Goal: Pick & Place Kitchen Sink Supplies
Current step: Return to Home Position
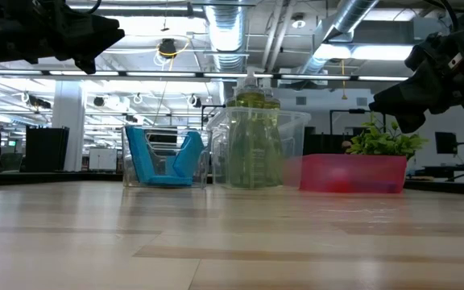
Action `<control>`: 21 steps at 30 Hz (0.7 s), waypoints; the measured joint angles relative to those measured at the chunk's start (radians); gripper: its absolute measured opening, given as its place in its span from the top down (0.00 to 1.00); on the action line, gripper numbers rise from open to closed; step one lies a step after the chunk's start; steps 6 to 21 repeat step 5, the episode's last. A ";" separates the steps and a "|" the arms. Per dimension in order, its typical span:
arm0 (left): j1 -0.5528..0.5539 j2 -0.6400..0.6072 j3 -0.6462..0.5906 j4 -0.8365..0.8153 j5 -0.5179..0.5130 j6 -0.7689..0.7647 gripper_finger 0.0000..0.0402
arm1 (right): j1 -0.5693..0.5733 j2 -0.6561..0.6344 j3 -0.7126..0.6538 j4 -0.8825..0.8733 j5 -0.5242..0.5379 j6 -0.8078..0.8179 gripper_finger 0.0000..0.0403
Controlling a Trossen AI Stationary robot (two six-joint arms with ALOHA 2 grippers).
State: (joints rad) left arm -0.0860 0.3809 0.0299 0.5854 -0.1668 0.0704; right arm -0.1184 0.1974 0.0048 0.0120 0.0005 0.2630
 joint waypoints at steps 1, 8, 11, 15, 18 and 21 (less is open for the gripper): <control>0.000 0.000 0.000 0.000 0.000 0.000 0.71 | 0.000 0.000 0.000 0.000 0.000 0.000 0.75; 0.000 0.000 0.000 0.000 0.000 0.000 0.71 | 0.000 0.000 0.000 0.000 0.000 0.000 0.75; 0.000 0.000 0.000 0.000 0.000 0.000 0.71 | 0.000 0.000 0.000 0.000 0.000 0.000 0.75; 0.000 0.000 0.000 0.000 0.000 0.000 0.71 | 0.000 0.000 0.000 0.000 0.000 0.000 0.75; 0.000 0.000 0.000 0.000 0.000 0.000 0.71 | 0.000 0.000 0.000 0.000 0.000 0.000 0.75; 0.000 0.000 0.000 0.000 0.000 0.000 0.71 | 0.000 0.000 0.000 0.000 0.000 0.000 0.75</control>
